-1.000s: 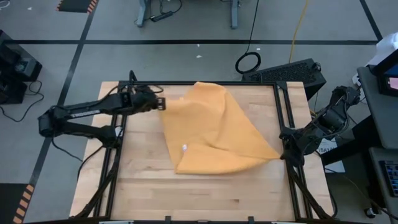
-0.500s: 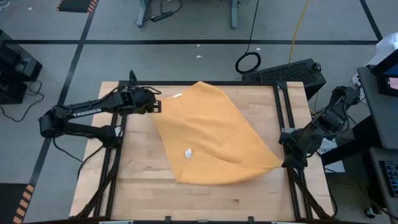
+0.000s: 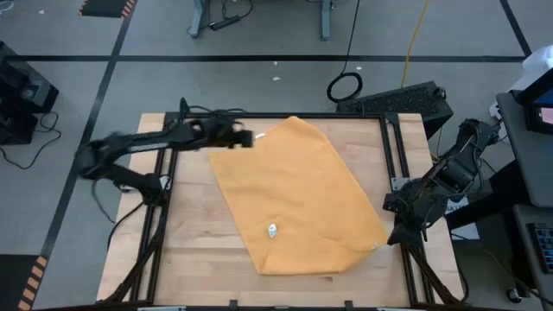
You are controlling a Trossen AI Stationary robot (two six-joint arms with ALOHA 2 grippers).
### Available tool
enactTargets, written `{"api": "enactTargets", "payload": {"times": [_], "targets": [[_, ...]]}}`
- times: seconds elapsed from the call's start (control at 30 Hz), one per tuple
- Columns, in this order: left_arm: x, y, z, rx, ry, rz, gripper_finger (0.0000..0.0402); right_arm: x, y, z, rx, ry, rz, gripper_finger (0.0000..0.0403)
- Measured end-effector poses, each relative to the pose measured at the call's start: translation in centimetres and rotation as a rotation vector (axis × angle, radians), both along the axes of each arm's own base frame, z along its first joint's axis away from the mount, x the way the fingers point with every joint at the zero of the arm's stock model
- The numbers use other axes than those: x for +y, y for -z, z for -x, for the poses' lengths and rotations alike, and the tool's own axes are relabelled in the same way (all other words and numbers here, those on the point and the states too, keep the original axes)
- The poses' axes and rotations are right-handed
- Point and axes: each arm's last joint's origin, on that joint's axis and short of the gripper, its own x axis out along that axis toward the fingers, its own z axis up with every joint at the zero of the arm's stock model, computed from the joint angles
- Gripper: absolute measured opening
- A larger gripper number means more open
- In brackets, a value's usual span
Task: Roll towel
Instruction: Fold the yellow towel
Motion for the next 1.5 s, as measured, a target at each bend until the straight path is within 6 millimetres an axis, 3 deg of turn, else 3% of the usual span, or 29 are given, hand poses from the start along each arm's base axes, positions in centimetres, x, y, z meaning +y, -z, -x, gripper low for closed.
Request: {"api": "enactTargets", "payload": {"times": [0.13,0.27,0.4,0.5,0.67,0.8,1.0,1.17,1.5], "targets": [[0.9,3.4,-4.9,-0.004,0.189,0.038,0.0161,0.3,0.1,-0.3,-0.002,-0.003,0.004,0.0000],[0.6,7.0,-7.9,0.126,0.231,0.103,0.0134,0.4,0.2,-0.4,0.003,-0.002,0.008,0.0000],[-1.1,9.6,-9.4,0.232,0.261,0.172,0.0099,0.5,0.2,-0.5,-0.002,0.009,0.016,0.0000],[-2.8,10.9,-9.4,0.336,0.240,0.219,0.0071,0.5,0.2,-0.7,-0.014,0.028,0.025,0.0000],[-6.0,11.6,-8.5,0.534,0.297,0.272,0.0034,1.0,-0.1,-1.1,-0.026,0.035,-0.031,0.0000],[-7.9,11.4,-7.9,0.598,0.367,0.337,0.0026,2.1,-0.7,-1.4,-0.065,-0.021,-0.120,0.0000],[-8.7,8.6,-7.2,0.568,0.359,0.301,0.0024,2.5,-0.6,-1.3,-0.054,-0.039,-0.128,0.0000],[-5.7,4.7,-7.0,0.427,0.277,0.167,0.0024,2.5,-0.5,-1.3,-0.046,-0.036,-0.119,0.0000],[6.2,4.7,-5.9,0.284,0.113,0.127,0.0031,2.3,-0.3,-1.2,-0.049,-0.001,-0.079,0.0000]]}}
